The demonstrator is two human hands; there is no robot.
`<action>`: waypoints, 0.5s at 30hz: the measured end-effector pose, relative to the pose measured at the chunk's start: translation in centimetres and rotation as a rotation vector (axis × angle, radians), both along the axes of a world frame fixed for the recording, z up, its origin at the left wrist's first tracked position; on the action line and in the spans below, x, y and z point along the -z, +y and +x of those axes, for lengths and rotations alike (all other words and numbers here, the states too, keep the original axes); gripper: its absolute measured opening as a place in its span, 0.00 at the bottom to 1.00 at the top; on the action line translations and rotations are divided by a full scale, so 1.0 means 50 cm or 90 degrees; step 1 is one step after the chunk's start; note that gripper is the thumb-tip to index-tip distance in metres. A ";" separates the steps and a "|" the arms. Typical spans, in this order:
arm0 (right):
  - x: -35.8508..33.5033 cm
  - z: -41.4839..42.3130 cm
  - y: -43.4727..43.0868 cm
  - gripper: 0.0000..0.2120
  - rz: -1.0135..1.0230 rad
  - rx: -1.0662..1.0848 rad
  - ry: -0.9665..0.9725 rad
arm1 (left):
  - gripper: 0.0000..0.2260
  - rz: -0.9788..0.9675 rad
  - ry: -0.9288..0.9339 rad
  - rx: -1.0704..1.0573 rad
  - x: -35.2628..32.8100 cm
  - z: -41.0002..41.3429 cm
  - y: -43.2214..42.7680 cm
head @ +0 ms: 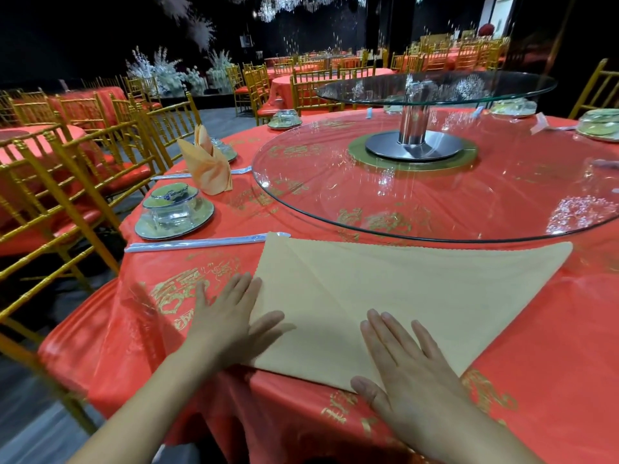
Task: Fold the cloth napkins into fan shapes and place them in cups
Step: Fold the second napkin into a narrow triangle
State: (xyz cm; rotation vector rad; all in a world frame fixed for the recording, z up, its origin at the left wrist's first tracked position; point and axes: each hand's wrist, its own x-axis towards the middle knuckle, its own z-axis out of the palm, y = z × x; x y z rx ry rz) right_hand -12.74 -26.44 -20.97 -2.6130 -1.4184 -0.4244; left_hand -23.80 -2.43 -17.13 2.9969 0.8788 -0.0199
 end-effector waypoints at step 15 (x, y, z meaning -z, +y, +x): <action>-0.049 0.058 -0.017 0.42 0.015 -0.063 0.052 | 0.26 -0.011 -0.107 0.341 0.000 0.072 -0.106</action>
